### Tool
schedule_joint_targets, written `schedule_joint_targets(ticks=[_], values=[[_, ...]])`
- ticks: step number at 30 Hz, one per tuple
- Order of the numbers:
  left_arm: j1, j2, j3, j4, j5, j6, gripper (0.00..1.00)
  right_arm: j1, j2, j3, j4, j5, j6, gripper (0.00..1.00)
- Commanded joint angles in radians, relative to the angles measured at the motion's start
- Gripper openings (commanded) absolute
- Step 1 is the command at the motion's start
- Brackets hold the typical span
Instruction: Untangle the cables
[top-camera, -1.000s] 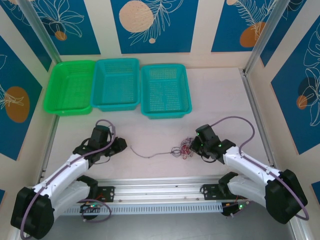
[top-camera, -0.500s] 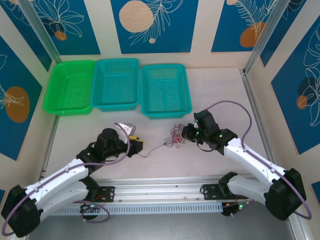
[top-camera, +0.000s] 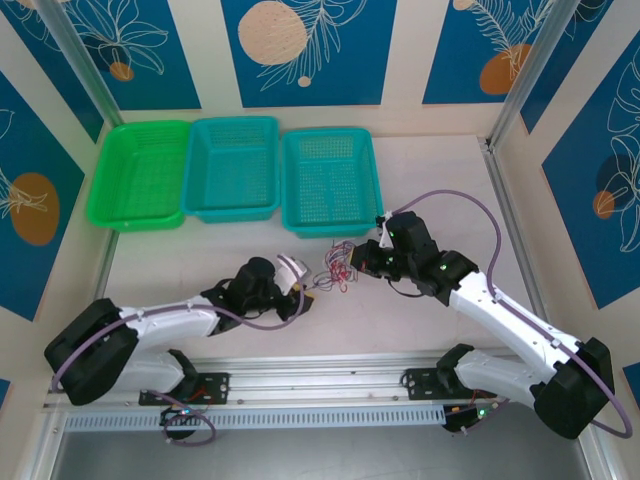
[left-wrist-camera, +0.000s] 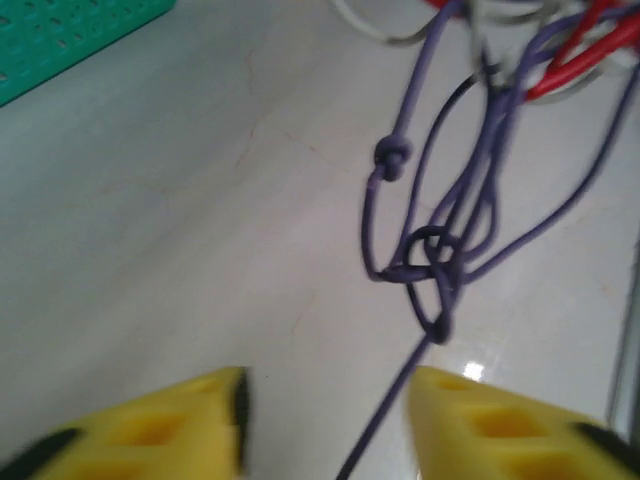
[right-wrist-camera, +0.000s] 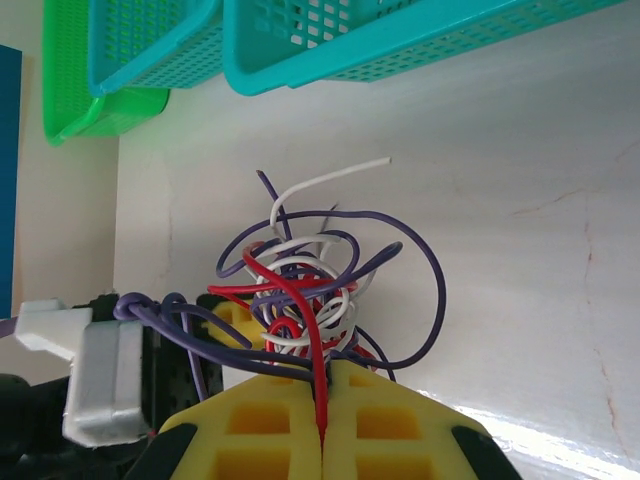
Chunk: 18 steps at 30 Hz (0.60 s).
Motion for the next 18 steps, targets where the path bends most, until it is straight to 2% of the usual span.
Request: schedule_joint_targets(ticks=[1, 3, 5, 7, 10, 13, 15, 18], values=[[-0.007, 0.004, 0.025, 0.056, -0.062, -0.027, 0.0, 0.002, -0.037, 0.029, -0.024, -0.003, 0.008, 0.0], [-0.006, -0.02, 0.021, 0.021, -0.127, -0.052, 0.0, -0.007, -0.061, 0.023, -0.061, 0.058, 0.024, 0.0], [0.003, -0.069, 0.009, -0.035, -0.25, -0.105, 0.0, -0.044, -0.109, -0.002, -0.144, 0.187, 0.08, 0.0], [0.056, -0.15, -0.024, -0.111, -0.35, -0.199, 0.0, -0.158, -0.198, -0.065, -0.218, 0.248, 0.153, 0.0], [0.209, -0.283, -0.075, -0.246, -0.316, -0.328, 0.0, -0.407, -0.37, -0.197, -0.266, 0.193, 0.176, 0.0], [0.295, -0.396, -0.104, -0.337, -0.271, -0.365, 0.0, -0.602, -0.49, -0.289, -0.31, 0.128, 0.163, 0.0], [0.307, -0.439, -0.105, -0.373, -0.264, -0.363, 0.0, -0.646, -0.53, -0.343, -0.297, 0.079, 0.15, 0.0], [0.308, -0.443, -0.105, -0.317, -0.17, -0.34, 0.0, -0.611, -0.505, -0.454, -0.189, -0.026, 0.165, 0.0]])
